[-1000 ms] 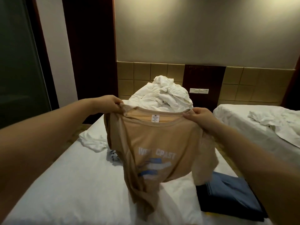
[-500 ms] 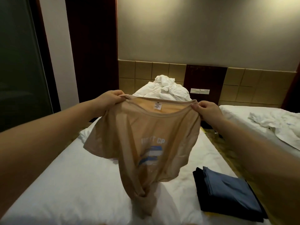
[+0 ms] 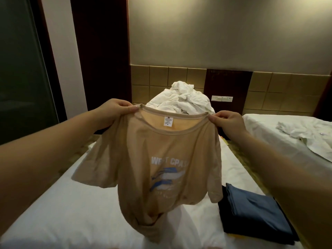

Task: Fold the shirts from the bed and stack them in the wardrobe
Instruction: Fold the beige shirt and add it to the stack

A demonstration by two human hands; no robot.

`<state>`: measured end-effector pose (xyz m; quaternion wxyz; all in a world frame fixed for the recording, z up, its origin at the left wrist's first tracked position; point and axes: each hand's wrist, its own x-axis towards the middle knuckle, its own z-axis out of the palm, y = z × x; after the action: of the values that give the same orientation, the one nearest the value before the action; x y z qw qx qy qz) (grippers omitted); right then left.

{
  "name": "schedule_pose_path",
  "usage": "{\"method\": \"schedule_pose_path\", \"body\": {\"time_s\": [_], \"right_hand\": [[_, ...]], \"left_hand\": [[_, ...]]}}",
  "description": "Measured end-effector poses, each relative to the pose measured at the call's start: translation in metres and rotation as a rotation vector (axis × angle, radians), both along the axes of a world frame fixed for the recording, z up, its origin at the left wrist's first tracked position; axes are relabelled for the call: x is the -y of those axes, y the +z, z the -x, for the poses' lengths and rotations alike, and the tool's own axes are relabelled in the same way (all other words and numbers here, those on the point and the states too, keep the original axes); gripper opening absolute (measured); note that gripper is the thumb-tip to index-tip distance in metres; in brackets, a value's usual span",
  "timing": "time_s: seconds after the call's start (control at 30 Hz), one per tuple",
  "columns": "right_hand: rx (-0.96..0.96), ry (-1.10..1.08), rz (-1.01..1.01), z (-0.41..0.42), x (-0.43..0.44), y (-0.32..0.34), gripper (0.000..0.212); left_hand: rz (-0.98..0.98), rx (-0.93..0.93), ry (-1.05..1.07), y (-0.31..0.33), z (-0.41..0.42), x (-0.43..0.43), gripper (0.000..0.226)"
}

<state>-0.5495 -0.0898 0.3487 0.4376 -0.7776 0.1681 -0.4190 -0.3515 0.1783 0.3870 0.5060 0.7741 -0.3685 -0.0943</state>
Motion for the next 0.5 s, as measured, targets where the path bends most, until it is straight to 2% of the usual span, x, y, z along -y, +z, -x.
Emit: {"method": "schedule_pose_path", "body": {"time_s": [0.1,0.2,0.27,0.33,0.4,0.5], "right_hand": [[0.028,-0.004,-0.018,-0.004,-0.001,-0.003,0.026],[-0.081,0.026,-0.014,-0.009,-0.004,-0.006,0.022],[-0.157,0.036,0.021,-0.011,-0.006,-0.008,0.024],[-0.206,0.057,0.043,-0.011,-0.009,-0.009,0.026],[-0.208,0.183,-0.115,-0.009,-0.012,-0.012,0.026],[-0.147,0.472,-0.573,-0.010,-0.015,-0.014,0.026]], "left_hand": [[-0.012,-0.159,-0.034,0.001,0.002,0.000,0.022],[-0.008,-0.186,-0.036,0.000,0.003,-0.001,0.029],[0.000,-0.189,-0.056,0.001,0.001,-0.004,0.050],[0.012,-0.173,-0.085,0.005,-0.003,-0.010,0.082],[0.036,-0.168,-0.125,0.009,-0.011,-0.016,0.098],[0.045,-0.151,-0.139,0.013,-0.017,-0.023,0.082]]}}
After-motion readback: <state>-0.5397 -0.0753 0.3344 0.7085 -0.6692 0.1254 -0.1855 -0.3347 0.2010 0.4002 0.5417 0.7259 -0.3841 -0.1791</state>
